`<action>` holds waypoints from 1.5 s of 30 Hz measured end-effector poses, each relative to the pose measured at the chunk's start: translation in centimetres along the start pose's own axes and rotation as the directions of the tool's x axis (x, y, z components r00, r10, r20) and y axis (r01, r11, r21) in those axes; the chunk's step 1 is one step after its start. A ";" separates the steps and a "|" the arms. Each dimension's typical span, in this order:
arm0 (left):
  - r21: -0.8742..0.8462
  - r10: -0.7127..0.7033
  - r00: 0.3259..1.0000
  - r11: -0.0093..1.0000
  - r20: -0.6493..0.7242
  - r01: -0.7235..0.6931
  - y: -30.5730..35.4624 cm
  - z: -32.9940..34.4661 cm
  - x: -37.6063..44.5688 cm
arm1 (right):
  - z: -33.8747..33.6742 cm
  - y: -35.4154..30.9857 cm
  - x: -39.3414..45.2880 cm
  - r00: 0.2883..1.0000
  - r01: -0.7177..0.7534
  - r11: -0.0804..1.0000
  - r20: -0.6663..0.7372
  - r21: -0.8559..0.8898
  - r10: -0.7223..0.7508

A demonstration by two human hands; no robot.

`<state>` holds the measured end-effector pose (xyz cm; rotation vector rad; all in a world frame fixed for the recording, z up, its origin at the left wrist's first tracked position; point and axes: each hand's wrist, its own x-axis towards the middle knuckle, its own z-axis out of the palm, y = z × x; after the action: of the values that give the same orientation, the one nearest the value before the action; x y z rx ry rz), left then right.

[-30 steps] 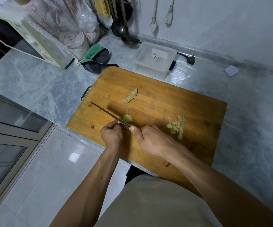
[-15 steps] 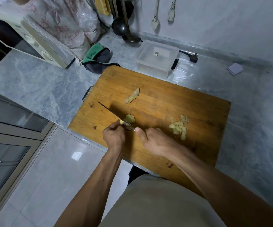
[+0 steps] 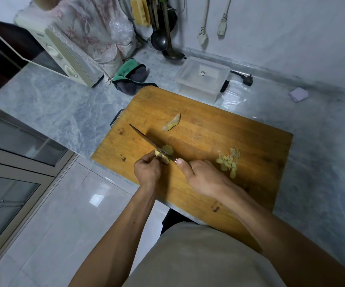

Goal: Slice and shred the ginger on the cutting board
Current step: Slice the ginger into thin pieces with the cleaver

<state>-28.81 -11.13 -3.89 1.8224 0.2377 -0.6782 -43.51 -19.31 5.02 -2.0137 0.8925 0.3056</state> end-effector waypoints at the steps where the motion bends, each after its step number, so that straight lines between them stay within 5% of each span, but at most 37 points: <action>1: -0.010 -0.001 1.000 1.000 -0.004 0.001 0.0 0.0 0.1 | 0.0 -0.1 -0.4 1.000 0.013 1.000 -0.002 -0.004 -0.013; 45: 0.087 0.063 0.997 0.994 -0.054 -0.058 0.9 0.3 -1.2 | -0.4 -1.2 -0.7 0.998 0.004 0.999 0.061 -0.043 -0.001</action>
<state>-29.45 -11.56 -2.60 1.9252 0.1927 -0.6024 -43.24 -18.88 6.38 -2.0342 0.8519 0.3854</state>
